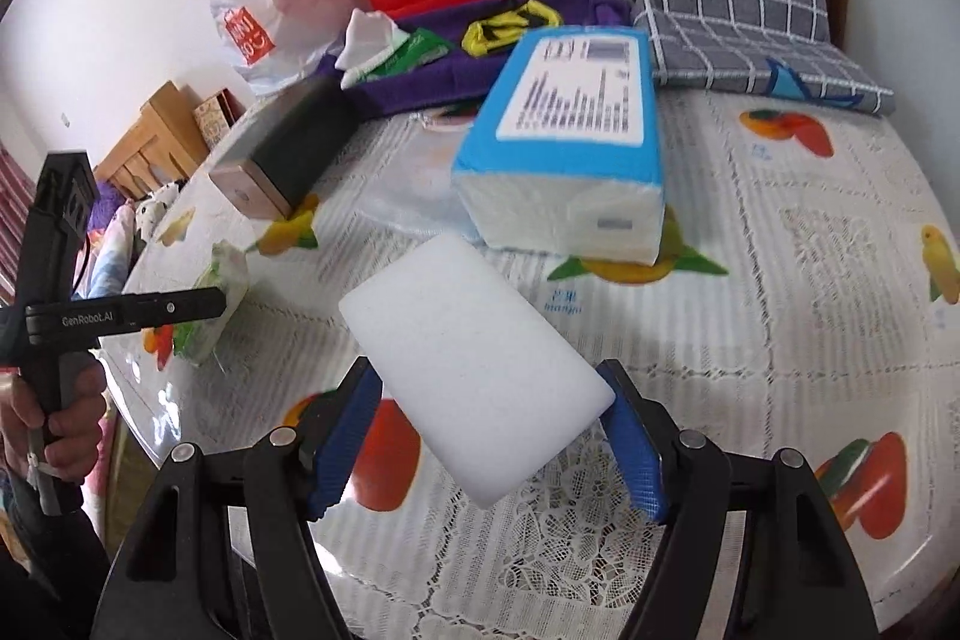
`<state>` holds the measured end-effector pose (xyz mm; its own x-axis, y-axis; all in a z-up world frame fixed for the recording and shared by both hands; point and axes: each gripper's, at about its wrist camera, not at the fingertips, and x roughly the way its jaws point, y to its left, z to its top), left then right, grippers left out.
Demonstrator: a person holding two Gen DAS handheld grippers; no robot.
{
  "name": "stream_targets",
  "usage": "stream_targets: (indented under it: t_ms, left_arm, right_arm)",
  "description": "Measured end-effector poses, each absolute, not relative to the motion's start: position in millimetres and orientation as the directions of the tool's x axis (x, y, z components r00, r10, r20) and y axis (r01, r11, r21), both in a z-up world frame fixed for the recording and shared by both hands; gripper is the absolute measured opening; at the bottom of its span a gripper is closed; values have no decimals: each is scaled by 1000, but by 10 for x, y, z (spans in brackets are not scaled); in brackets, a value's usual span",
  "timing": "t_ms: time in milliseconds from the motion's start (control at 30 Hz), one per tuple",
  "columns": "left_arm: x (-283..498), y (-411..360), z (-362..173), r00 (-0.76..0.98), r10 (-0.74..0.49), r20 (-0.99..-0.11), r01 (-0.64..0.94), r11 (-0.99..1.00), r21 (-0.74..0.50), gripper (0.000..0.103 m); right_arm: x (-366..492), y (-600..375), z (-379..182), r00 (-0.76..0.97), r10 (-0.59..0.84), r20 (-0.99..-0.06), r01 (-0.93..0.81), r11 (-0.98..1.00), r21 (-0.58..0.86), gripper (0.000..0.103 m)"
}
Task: Organize soft objects
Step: 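Carry the white sponge with the right gripper while the left gripper carries the green tissue pack to the towel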
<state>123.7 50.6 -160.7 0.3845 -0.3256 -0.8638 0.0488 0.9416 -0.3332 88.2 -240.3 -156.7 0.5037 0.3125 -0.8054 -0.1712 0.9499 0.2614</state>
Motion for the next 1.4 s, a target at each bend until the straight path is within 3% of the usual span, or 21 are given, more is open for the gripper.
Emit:
stream_targets:
  t_ms: [867, 1400]
  left_arm:
    - [1194, 741, -580, 574, -253, -779, 45, 959, -278, 64]
    - [1529, 773, -152, 643, -229, -731, 51, 965, -257, 64]
  right_arm:
    - [1018, -2649, -782, 593, 258, -763, -98, 963, 250, 72]
    - [1407, -2637, -228, 686, 235, -688, -132, 971, 200, 72]
